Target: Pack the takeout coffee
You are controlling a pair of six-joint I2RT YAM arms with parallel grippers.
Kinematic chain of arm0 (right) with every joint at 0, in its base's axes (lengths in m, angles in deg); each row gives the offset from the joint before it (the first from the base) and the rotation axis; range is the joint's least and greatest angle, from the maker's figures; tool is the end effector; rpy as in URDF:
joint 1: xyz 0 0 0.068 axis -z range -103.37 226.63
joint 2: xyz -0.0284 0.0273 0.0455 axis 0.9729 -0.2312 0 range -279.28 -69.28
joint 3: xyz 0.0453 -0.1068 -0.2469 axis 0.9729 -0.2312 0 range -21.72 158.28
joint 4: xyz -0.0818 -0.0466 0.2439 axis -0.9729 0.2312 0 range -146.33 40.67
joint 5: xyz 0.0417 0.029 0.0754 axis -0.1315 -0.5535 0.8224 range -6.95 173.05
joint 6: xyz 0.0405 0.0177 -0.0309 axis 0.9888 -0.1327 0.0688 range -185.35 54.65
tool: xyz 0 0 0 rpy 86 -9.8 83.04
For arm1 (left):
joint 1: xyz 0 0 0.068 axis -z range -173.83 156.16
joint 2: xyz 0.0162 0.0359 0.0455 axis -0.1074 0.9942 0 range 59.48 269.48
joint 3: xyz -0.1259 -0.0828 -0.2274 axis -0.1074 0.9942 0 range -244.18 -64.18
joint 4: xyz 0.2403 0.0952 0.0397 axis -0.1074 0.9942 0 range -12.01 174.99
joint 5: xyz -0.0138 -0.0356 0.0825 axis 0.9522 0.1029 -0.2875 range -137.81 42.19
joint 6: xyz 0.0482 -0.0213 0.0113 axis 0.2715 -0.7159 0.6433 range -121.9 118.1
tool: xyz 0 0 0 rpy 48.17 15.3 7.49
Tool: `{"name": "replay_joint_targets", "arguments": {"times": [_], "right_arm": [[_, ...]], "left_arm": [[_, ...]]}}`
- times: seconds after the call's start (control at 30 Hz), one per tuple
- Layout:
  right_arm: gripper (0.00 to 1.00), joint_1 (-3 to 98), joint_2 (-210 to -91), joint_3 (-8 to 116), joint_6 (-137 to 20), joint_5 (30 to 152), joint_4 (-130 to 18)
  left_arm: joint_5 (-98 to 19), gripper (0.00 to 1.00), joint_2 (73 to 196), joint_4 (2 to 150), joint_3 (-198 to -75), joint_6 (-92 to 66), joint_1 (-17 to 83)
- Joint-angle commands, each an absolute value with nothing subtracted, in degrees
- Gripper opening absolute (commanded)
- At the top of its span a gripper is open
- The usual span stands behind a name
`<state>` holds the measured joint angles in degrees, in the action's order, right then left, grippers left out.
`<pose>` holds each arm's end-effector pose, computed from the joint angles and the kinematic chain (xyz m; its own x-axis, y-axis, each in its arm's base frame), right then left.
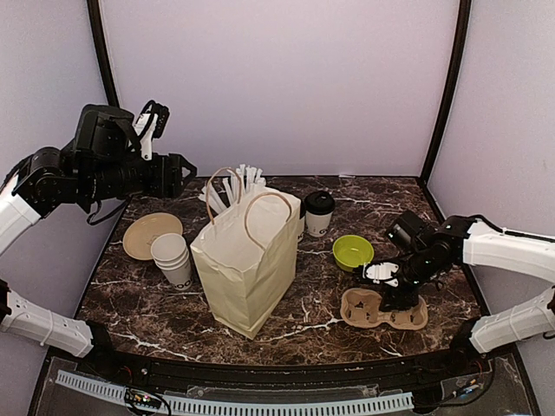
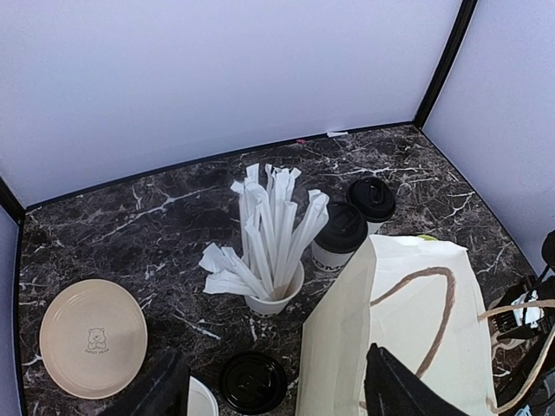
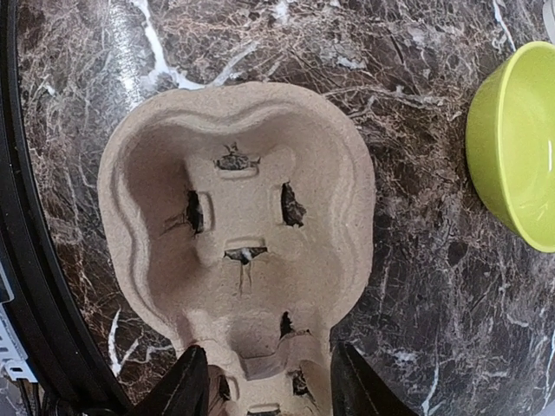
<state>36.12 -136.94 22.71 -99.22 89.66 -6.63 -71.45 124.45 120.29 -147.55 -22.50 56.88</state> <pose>0.1497 0.1334 0.2116 -0.2295 -0.9243 -0.3051 -0.9621 0.2628 -0.0724 0.1500 -0.1606 0.4438 -0.4079 -0.0104 -0.9130 0.3561 0.9189 -0.1696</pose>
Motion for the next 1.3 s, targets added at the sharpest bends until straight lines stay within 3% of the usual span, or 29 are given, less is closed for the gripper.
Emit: {"name": "replay_joint_targets", "arguments": {"times": [0.0,0.43,1.0,1.1,1.27], "right_arm": [[0.48,35.2,-138.2,21.5,-98.8,89.4,-9.8],[0.49,34.8,-140.9,20.7,-100.7,89.8,-9.3],[0.39,34.0,-143.5,19.9,-100.4,87.8,-11.1],[0.31,33.9,-143.4,19.9,-99.9,87.1,-11.8],[0.29,33.8,-142.2,21.8,-99.3,87.7,-9.0]], "left_arm": [[-72.9,0.72,123.0,119.8,-146.8,-22.1,56.6],[-73.5,0.72,122.8,120.0,-145.8,-21.9,56.7],[-73.0,0.72,122.6,120.3,-145.6,-21.9,56.7],[-72.7,0.72,122.8,120.4,-145.8,-22.0,56.7],[-72.6,0.73,123.1,120.8,-146.9,-21.5,56.7]]}}
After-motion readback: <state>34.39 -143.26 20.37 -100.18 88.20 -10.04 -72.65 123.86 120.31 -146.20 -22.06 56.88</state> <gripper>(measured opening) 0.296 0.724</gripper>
